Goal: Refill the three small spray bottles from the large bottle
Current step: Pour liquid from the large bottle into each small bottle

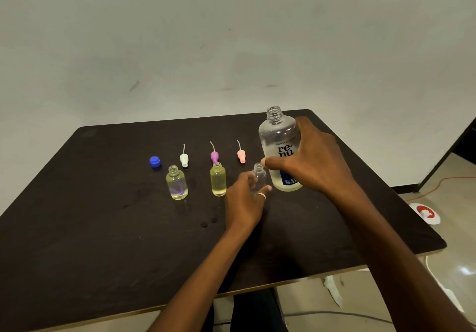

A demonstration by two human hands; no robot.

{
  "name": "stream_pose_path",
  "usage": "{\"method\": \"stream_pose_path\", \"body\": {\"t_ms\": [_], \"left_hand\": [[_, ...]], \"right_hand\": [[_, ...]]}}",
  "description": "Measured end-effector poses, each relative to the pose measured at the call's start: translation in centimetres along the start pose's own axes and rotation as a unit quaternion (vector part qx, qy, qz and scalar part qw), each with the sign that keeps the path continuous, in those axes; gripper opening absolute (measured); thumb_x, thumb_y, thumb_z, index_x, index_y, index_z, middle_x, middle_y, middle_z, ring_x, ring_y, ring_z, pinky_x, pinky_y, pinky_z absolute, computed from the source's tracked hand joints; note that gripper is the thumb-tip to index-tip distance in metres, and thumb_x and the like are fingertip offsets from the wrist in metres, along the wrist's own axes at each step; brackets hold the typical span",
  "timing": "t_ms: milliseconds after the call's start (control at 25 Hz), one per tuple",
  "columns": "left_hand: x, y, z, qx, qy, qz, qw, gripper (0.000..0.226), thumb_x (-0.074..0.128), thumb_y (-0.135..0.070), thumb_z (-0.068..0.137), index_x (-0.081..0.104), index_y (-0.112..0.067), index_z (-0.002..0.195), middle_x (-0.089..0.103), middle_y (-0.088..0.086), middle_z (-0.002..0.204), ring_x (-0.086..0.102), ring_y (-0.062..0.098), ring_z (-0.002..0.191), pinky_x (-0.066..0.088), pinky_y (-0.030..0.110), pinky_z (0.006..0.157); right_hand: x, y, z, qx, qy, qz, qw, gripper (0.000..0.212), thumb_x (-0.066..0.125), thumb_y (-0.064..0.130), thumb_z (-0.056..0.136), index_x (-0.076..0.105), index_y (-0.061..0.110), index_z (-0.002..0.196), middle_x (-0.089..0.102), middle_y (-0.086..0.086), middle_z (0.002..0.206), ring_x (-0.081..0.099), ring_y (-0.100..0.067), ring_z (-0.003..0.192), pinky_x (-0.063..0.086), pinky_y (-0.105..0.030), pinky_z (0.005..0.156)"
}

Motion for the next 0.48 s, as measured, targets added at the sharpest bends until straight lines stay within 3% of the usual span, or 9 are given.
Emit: {"method": "stream_pose_path", "body": {"t_ms": [240,480], "left_hand": [[-7.2,-1.1,-4.6,0.021,0.013,0.015,1.0,0.055,0.085,-0.027,0.077,0.064,-0.023,0.128,0.07,-0.012,0.116,0.065,-0.002,0.104,0.051,0.009,0.087],[-15.8,-1.4,-6.0,0.026,-0.029,0.013,0.999,0.059,0.087,-0.025,0.072,0.067,-0.025,0.127,0.074,-0.011,0.111,0.068,-0.005,0.099,0.056,0.019,0.09]], "right_hand": [[1.1,1.1,-0.5,-0.027,0.027,-0.003,0.999,0.072,0.082,0.051,0.063,0.049,0.026,0.122,0.063,0.008,0.108,0.061,-0.012,0.09,0.051,-0.028,0.075],[3.3,3.1,-1.7,-0.074,0.073,-0.037,0.994,0.075,0.082,0.053,0.061,0.048,0.031,0.124,0.065,0.008,0.107,0.062,-0.01,0.085,0.054,-0.027,0.074]]}}
Point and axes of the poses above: each hand's wrist, its own z-axis towards the middle knuckle, its own x-axis out of the palm, y = z × x, the point moved 4 cm from there along z, towards the middle knuckle
